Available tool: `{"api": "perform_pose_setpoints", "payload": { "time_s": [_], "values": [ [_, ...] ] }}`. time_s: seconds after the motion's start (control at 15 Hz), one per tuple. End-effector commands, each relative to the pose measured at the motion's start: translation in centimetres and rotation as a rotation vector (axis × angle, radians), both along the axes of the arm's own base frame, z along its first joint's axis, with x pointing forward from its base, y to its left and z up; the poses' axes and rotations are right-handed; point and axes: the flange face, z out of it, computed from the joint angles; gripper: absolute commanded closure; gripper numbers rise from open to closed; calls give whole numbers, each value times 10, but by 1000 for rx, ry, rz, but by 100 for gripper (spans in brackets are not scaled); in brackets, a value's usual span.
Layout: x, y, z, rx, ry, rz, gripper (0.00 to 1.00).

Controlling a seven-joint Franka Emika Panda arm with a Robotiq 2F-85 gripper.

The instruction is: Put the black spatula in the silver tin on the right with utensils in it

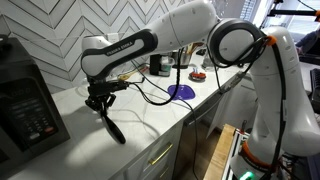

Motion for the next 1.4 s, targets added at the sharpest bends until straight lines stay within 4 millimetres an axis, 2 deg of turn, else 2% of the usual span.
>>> {"api": "perform_pose_setpoints", "payload": {
  "time_s": [0.0, 0.13, 0.33, 0.4, 0.8, 0.87, 0.93, 1.07, 1.27, 1.33],
  "values": [
    [-6, -9, 32, -89, -20, -54, 96],
    [-9, -15, 67, -164, -96, -118, 100],
    [-21, -26, 127, -285, -185, -196, 97],
    [-25, -32, 142, -331, -209, -218, 97],
    [-40, -77, 201, -543, -252, -339, 97],
    [-40, -75, 204, -436, -222, -275, 97],
    [-34, -69, 194, -480, -240, -290, 89],
    [-36, -73, 203, -458, -240, -288, 89],
    [-36, -74, 204, -453, -238, -288, 89],
    [-36, -73, 203, -453, -238, -287, 97]
  ]
}}
